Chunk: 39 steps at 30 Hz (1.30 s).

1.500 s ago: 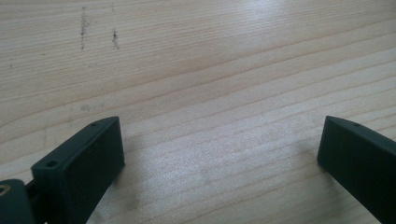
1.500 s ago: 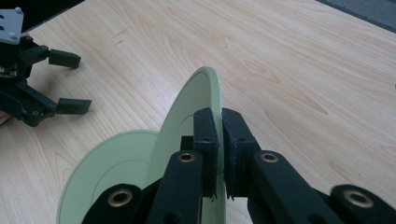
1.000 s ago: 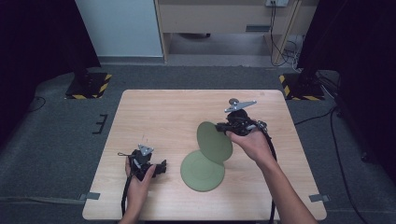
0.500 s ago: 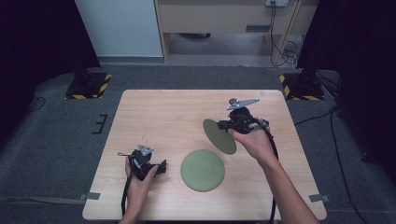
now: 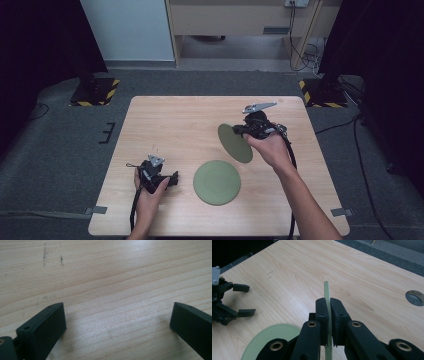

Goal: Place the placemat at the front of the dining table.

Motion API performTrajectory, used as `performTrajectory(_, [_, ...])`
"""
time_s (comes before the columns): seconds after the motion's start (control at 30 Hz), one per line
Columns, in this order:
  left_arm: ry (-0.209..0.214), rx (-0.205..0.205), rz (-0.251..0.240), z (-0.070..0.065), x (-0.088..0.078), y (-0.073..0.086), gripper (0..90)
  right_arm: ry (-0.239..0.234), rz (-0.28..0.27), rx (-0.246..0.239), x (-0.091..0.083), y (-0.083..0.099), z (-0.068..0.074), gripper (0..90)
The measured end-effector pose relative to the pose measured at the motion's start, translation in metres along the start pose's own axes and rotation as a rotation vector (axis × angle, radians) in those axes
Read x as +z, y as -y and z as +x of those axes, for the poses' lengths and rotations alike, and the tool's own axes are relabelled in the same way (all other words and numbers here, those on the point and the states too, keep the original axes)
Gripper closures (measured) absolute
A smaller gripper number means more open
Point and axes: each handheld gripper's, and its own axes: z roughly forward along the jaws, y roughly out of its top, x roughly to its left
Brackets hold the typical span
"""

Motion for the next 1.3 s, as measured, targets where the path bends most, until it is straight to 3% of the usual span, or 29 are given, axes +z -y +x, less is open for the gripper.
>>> performTrajectory(0.9, [-0.014,-0.015,-0.003,-0.002,0.001,-0.001,0.0,0.072,0.014,0.034,0.026,-0.045,-0.022,85.8])
performTrajectory(1.3, [-0.020,-0.022,-0.003,-0.003,0.001,-0.001,0.0,0.115,0.023,0.052,0.044,-0.068,-0.026,85.9])
